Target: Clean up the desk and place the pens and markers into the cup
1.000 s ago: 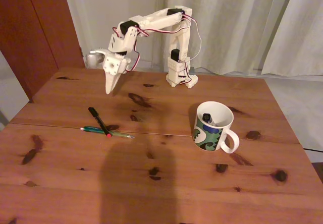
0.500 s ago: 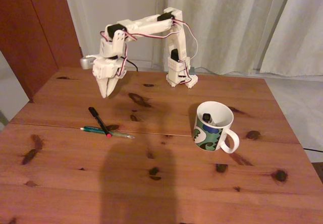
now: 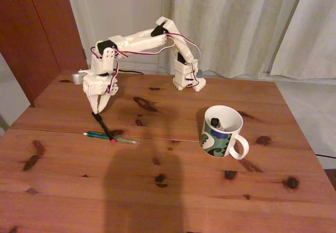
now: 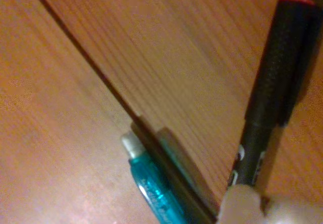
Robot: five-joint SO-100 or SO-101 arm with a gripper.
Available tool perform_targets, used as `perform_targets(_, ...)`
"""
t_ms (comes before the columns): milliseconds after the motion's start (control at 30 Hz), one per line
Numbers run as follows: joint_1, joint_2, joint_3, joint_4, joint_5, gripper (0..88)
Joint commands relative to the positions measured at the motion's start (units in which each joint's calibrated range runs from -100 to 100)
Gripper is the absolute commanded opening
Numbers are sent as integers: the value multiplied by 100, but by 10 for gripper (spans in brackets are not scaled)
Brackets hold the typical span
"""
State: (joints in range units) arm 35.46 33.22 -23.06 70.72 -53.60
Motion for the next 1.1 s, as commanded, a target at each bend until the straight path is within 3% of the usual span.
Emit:
perform_targets(0, -28, -25, -309, 55, -41, 15)
perform_targets(267, -36, -8, -291, 425, 17, 143)
perform_targets(1067, -221, 513, -1184, 520, -171, 147)
